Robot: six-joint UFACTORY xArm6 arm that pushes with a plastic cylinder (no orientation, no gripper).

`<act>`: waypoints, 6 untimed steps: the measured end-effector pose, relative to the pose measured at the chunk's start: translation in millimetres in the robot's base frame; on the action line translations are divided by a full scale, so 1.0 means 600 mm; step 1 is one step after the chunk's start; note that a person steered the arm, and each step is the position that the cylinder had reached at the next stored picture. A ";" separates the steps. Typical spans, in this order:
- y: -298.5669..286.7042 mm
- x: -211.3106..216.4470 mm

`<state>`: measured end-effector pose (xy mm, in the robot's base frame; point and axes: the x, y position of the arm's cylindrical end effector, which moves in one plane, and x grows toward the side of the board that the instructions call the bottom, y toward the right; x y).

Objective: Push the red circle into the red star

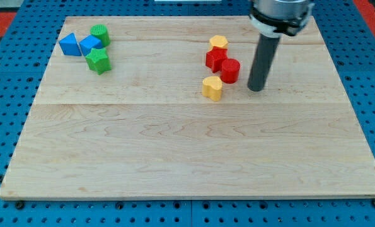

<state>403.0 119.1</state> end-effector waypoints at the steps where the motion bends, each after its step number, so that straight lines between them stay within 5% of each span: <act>1: 0.081 0.002; 6: -0.055 -0.017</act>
